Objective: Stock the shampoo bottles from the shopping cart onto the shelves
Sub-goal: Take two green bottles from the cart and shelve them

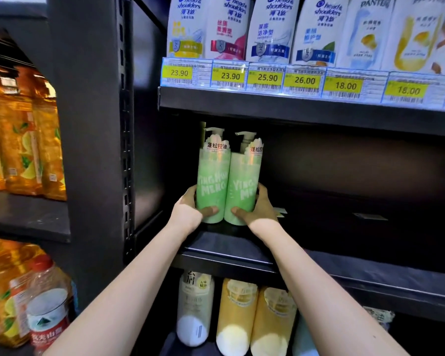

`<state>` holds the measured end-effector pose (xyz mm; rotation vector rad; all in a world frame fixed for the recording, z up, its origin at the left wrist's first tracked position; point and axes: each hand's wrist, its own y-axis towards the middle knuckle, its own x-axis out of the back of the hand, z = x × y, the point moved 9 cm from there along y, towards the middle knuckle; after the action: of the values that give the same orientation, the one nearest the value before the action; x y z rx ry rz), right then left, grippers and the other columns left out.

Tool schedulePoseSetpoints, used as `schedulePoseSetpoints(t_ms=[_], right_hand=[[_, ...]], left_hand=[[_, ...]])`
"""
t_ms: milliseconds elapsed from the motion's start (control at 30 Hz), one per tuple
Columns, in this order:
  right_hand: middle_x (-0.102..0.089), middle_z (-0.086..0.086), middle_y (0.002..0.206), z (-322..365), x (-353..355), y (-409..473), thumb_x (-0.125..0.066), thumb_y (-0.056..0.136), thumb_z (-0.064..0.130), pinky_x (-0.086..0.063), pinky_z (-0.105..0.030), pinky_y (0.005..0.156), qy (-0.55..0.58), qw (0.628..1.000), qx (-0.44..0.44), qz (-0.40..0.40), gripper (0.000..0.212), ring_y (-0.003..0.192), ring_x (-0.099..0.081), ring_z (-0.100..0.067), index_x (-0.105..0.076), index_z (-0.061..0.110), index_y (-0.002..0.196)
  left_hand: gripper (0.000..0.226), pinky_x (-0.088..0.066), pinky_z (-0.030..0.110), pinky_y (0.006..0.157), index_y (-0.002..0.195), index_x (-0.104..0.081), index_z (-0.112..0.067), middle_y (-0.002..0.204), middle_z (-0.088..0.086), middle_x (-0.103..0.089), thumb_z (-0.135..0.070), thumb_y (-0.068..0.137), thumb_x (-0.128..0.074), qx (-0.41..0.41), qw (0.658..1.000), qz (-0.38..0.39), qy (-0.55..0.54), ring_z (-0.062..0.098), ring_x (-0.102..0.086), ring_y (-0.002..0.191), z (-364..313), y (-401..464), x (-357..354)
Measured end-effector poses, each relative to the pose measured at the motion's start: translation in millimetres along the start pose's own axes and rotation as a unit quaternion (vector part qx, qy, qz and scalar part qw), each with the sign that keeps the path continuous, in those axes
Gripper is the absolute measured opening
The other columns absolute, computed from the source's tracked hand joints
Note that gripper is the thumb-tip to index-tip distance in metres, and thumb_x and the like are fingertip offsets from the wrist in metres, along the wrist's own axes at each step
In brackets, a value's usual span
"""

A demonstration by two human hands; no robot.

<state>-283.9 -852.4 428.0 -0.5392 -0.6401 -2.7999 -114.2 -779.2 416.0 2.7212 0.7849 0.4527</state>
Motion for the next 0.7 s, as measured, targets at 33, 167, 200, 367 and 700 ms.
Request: schedulePoseSetpoints(t_ms=[33, 167, 200, 367, 700], right_hand=[[-0.050, -0.009, 0.137, -2, -1, 2, -0.079, 0.074, 0.008, -0.041, -0.031, 0.103, -0.001, 1.000, 0.000, -0.001, 0.089, 0.122, -0.052, -0.026, -0.026, 0.016, 0.145], [-0.051, -0.009, 0.138, -8, -2, 6, -0.081, 0.071, 0.011, -0.041, -0.041, 0.106, -0.011, 1.000, 0.004, -0.010, 0.092, 0.123, -0.052, -0.027, -0.027, 0.018, 0.146], [-0.051, -0.009, 0.138, -8, -2, 7, -0.081, 0.071, 0.012, -0.041, -0.041, 0.106, -0.009, 1.000, 0.003, -0.010, 0.092, 0.123, -0.052, -0.027, -0.027, 0.018, 0.146], [-0.047, -0.011, 0.139, 10, 5, -9, -0.077, 0.076, 0.017, -0.041, -0.035, 0.101, -0.073, 0.997, 0.004, -0.017, 0.082, 0.125, -0.049, -0.029, -0.031, 0.014, 0.144], [-0.043, -0.012, 0.147, 65, -17, -206, -0.054, 0.091, 0.018, -0.027, -0.046, 0.115, -0.188, 0.948, 0.251, -0.063, 0.050, 0.137, -0.037, -0.027, -0.043, 0.006, 0.139]], left_hand=[[0.073, -0.049, 0.040, 0.098, 0.134, -0.046, -0.007, 0.122, 0.011, -0.063, -0.008, 0.071, -0.081, 0.005, 1.000, -0.004, 0.008, 0.026, -0.062, 0.108, 2, 1, 0], [0.067, -0.048, 0.041, 0.098, 0.129, -0.046, -0.005, 0.122, 0.012, -0.063, -0.013, 0.072, -0.081, 0.022, 0.999, -0.013, 0.037, 0.026, -0.062, 0.107, 5, 3, 0], [0.068, -0.048, 0.040, 0.098, 0.130, -0.044, -0.005, 0.123, 0.011, -0.062, -0.015, 0.073, -0.081, 0.027, 0.999, -0.013, 0.042, 0.026, -0.062, 0.107, 6, 2, 0], [0.061, -0.044, 0.031, 0.091, 0.128, -0.044, -0.005, 0.124, 0.012, -0.058, -0.027, 0.079, -0.075, 0.025, 0.984, -0.011, 0.177, 0.029, -0.056, 0.114, -11, -23, 4], [0.069, -0.010, 0.042, 0.120, 0.151, -0.019, -0.014, 0.158, 0.003, -0.016, -0.038, 0.094, -0.050, -0.112, 0.889, 0.047, 0.441, 0.020, -0.011, 0.147, -2, -232, 40]])
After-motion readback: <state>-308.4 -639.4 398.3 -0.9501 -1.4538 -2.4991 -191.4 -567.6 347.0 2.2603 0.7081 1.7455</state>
